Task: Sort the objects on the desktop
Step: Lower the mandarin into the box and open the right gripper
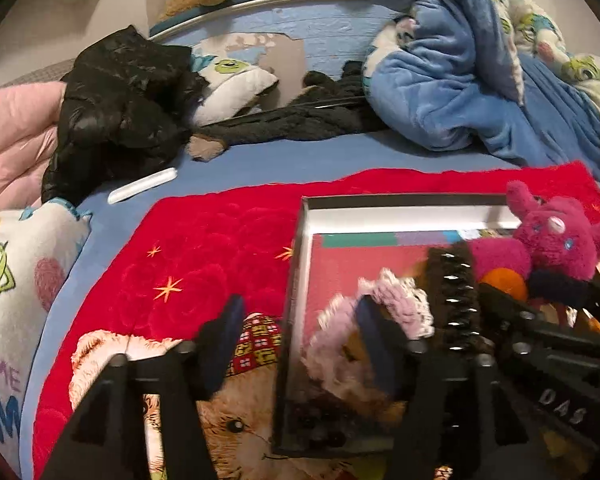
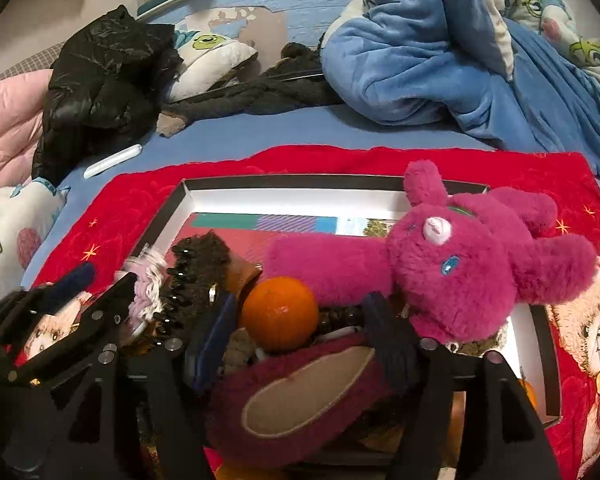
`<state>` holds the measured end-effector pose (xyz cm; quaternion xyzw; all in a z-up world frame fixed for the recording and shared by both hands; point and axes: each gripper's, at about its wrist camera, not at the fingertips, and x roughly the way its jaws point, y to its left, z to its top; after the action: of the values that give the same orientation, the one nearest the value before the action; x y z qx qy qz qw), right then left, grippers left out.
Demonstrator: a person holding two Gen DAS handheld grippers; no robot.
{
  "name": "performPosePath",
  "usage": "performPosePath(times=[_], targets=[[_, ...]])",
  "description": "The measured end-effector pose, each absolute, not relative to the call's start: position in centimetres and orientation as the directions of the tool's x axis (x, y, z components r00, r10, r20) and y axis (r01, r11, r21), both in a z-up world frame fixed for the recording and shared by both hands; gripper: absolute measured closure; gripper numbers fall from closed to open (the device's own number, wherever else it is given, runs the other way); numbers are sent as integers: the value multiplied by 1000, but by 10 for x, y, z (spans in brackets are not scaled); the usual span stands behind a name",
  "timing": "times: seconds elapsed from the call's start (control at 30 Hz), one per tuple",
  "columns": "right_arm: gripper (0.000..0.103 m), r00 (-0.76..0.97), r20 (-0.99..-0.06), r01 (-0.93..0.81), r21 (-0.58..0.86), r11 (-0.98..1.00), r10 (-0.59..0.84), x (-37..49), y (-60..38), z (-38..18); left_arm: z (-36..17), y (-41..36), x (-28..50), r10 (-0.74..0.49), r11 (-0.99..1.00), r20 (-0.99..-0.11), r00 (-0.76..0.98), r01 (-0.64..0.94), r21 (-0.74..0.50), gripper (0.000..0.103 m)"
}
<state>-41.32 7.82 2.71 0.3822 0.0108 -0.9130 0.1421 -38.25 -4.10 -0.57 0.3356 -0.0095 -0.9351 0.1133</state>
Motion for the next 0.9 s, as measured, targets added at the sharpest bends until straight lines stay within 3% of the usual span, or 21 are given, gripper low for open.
performPosePath(times=[0.07,0.17,0.2,0.9], targets=[[32,-668,-700,260,99,-961,-253,-414,81,28,-7,-49,-384,-249,-965,-626,-739,243,96,20],[12,-674,-698,242,100,-965,-241,-414,83,29,-10,-63,-384,-283,-953,-626,-727,288,97,0],[0,-677,-693,239,111,-965,-248,-414,85,31,-10,-66,-384,-263,-958,-630,-730,278,77,0],[0,-695,-660,261,137,-956,-284,-411,87,39,-9,-57,-383,-291,-955,-609,-738,257,145,0]])
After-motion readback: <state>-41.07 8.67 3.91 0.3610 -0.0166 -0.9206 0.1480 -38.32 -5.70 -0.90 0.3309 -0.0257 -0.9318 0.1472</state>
